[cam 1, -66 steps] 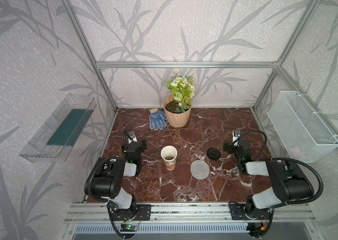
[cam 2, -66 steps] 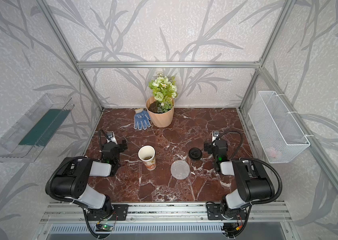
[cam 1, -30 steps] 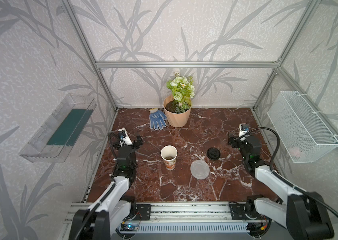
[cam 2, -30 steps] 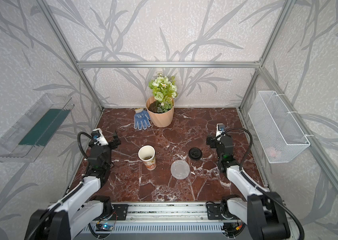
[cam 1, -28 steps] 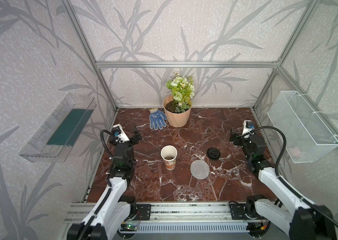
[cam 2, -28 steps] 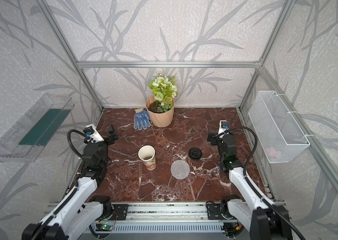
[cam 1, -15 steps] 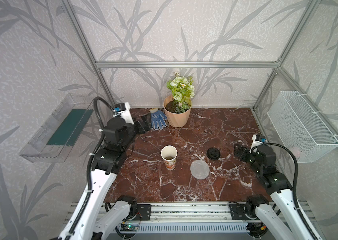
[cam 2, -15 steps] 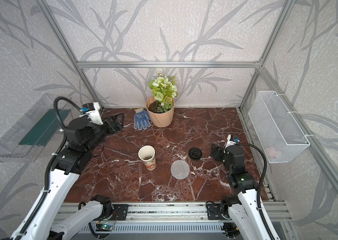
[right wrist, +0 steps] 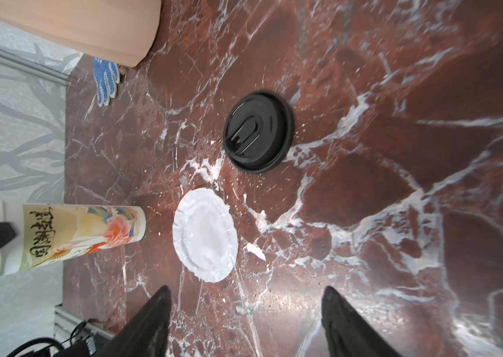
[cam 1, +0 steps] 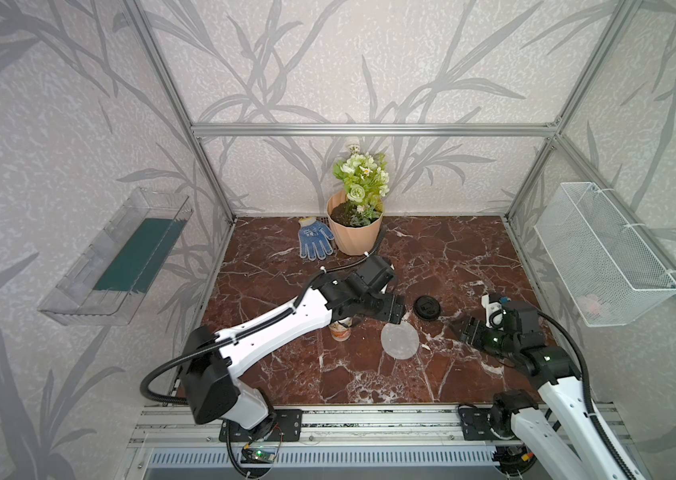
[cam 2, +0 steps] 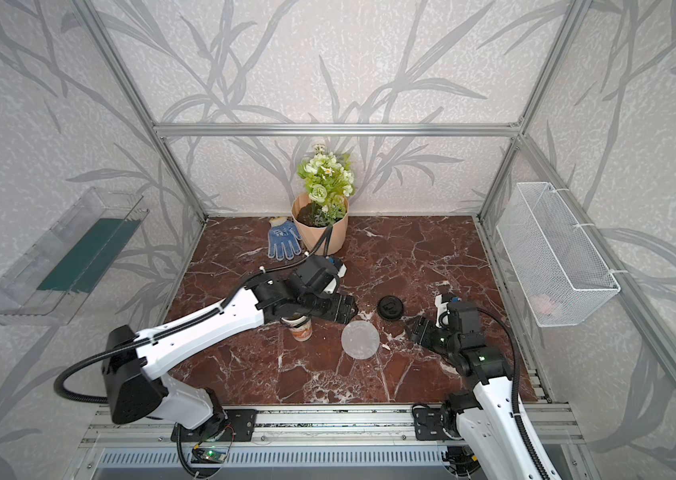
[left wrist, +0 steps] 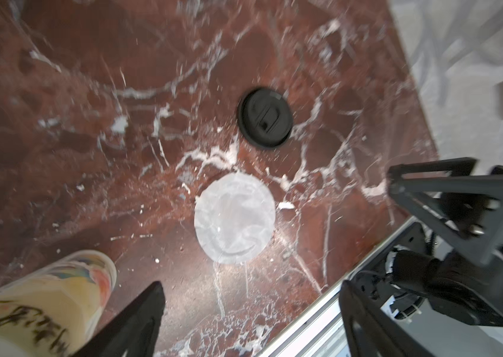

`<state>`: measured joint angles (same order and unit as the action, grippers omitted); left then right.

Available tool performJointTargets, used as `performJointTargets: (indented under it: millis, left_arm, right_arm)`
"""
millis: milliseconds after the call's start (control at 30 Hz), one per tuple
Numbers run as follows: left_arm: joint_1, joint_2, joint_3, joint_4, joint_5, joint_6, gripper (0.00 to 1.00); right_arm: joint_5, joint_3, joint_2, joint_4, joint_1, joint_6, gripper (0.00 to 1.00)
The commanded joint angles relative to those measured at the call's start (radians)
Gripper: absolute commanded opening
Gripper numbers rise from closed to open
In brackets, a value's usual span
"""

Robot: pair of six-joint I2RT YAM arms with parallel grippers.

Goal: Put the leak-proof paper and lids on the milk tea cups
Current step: Pick up the leak-proof paper from the center of the board.

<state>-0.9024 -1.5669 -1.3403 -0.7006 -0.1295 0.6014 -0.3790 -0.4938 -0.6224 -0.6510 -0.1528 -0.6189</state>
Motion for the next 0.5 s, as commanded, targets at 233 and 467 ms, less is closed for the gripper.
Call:
performJointTargets:
  millis: [233, 467]
  left_arm:
    - [-0.021, -0.187, 0.016, -0.049, -0.057, 0.074, 0.76]
    - [-0.025, -0.234, -0.024, -0.048, -0.015, 0.063, 0.72]
  right_arm:
    - [-0.139, 0.173, -0.194, 0.390, -0.225, -0.171, 0.66]
    - [-0.150, 0.156, -0.339, 0.456, -0.225, -0.136, 0.66]
